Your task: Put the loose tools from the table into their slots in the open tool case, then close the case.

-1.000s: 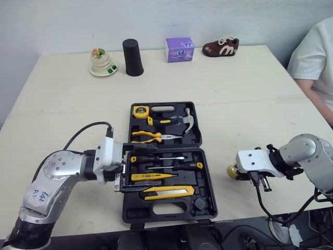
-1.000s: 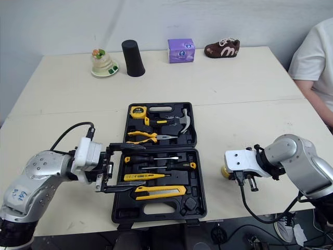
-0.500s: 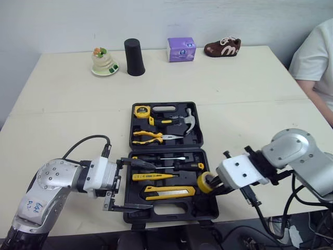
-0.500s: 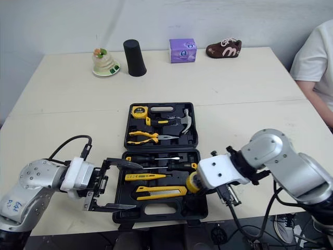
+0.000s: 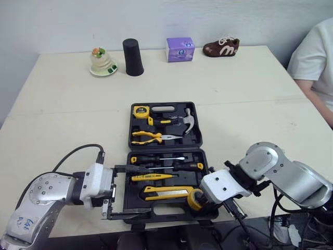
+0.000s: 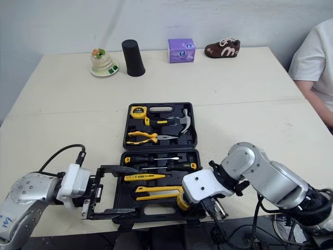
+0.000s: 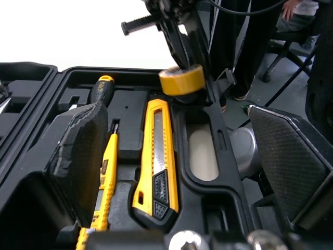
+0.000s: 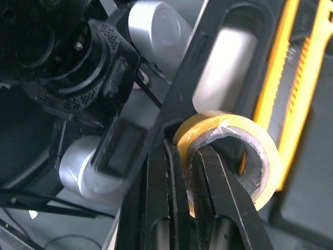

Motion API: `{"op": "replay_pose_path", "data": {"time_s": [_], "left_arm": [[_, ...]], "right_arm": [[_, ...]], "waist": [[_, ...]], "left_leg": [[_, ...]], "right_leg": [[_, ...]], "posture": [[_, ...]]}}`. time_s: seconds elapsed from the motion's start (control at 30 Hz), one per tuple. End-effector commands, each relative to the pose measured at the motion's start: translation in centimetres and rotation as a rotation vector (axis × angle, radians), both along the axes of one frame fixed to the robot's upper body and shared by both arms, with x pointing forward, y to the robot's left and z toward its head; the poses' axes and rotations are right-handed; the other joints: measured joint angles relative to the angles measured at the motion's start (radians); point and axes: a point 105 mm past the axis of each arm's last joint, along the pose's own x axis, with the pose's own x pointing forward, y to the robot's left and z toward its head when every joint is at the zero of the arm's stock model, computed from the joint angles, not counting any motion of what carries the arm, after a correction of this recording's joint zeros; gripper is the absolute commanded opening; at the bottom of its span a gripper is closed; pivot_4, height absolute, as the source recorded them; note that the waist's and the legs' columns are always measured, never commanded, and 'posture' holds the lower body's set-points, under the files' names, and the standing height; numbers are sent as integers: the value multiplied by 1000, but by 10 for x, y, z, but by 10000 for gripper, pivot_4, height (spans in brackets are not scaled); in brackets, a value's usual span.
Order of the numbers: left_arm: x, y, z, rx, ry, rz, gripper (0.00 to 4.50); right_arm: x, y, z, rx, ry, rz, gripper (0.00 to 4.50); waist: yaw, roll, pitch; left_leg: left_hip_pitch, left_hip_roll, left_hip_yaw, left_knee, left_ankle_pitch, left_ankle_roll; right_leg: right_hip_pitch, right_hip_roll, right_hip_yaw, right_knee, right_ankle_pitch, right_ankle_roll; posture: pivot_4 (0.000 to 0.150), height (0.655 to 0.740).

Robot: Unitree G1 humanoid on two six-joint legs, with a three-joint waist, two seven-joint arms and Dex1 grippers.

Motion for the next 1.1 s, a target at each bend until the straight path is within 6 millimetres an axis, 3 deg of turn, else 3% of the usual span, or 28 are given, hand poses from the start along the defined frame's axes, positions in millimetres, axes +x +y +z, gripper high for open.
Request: {"op": "replay_pose_path", "data": {"time_s": [0.03, 0.3, 1.1], "left_arm": [[-5, -4, 7, -7, -23, -22, 45000], [-6, -5, 5, -2, -12, -14, 45000], [-8, -8, -2, -31, -8, 38, 45000]], "right_arm": [[2, -4, -1, -43, -28, 10, 529], [-5, -11, -6, -112, 46, 35, 529], [-4, -10, -13, -125, 4, 38, 529]], "waist": [[1, 0, 0], [0, 0, 0], [1, 0, 0]], "left_leg": [[0, 0, 0, 0, 0, 0], [0, 0, 0, 0, 0, 0], [0, 0, 0, 0, -1, 0]], "right_leg": [[0, 0, 0, 0, 0, 0], [0, 1, 0, 0, 0, -1], [0, 0, 0, 0, 0, -1]], "posture": [[1500, 7400], [1500, 7400], [1500, 7400]]}}
